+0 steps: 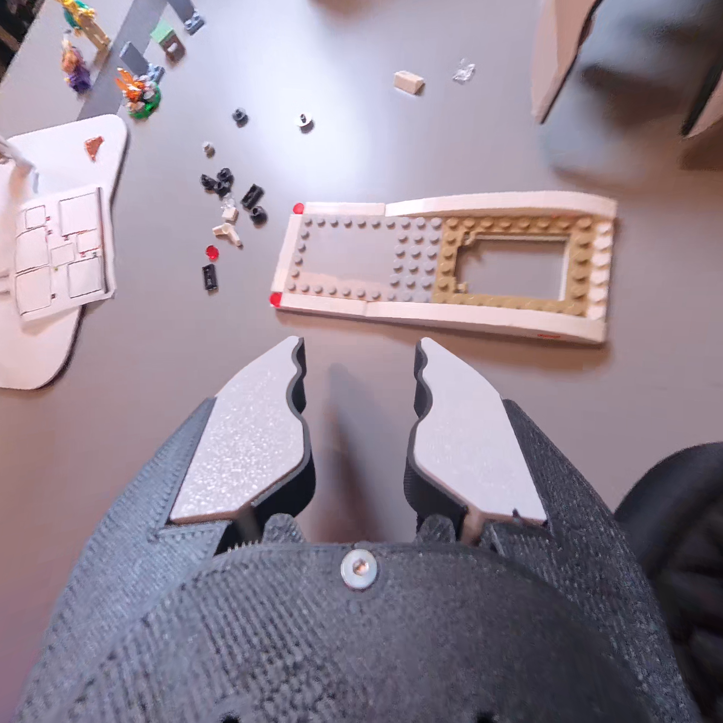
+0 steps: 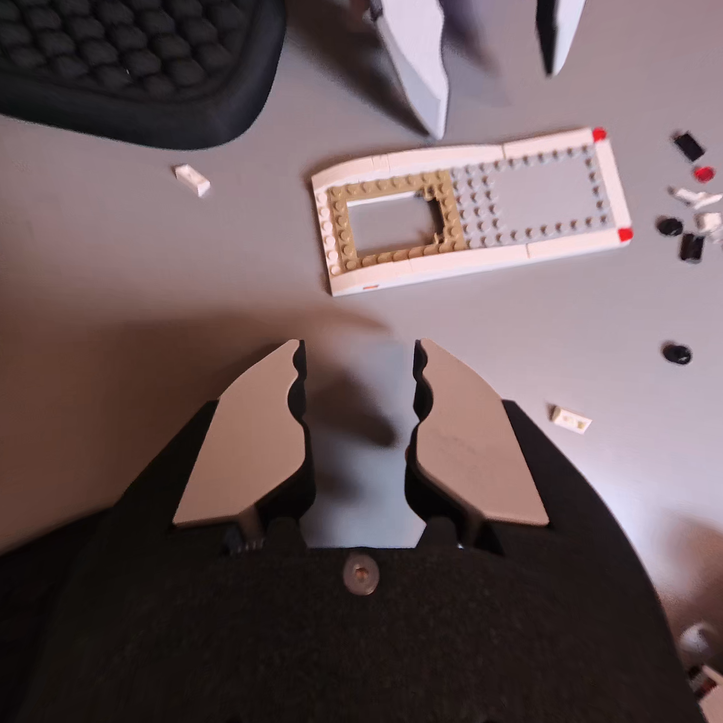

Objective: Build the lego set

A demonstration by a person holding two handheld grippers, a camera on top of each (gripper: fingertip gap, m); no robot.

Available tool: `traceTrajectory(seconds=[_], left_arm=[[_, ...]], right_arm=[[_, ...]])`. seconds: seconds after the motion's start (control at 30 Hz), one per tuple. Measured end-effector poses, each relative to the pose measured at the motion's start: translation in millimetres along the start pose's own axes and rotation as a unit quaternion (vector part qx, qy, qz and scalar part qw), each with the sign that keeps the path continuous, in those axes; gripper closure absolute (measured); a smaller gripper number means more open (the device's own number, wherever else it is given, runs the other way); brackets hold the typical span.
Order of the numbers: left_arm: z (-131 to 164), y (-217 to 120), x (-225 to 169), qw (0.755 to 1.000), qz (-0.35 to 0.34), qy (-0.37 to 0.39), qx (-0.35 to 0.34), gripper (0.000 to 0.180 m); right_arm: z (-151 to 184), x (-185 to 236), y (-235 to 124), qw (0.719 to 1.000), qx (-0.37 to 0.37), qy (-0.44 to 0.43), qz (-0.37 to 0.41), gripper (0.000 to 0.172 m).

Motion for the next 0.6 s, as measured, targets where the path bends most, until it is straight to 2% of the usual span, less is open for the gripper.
traceTrajectory(seconds=[0.03,0.1,0.2,0.43,0.6], left_arm=[[0,0,-5,1.000,0.021,-0.002,-0.001,0.125],[3,0,-16,0.998,0.060,0.000,0.004,0.121],[2,1,-23,0.997,0.083,0.000,0.003,0.119],[-1,6,-27,0.996,0.088,-0.007,-0.011,0.122],[-4,10,-28,0.996,0.083,-0.010,-0.022,0.126]], right_arm=[[-6,0,2,1.000,-0.015,-0.005,0.009,0.120],[-17,1,9,0.999,-0.036,-0.015,0.027,0.116],[-29,-1,20,0.996,-0.044,-0.034,0.066,0.113],[-24,-10,29,0.995,-0.025,-0.035,0.091,0.122],[-19,-16,26,0.995,-0.022,-0.027,0.097,0.123]])
Point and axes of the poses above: each gripper's, where its closed fingertips meet, y out along the fingers, z out of its underside, x = y × z across the jaws, the point moved 3 cm from there along -y, back along the fingers, and after that the axes turned 9 degrees about -y, right-handed, at the moved point
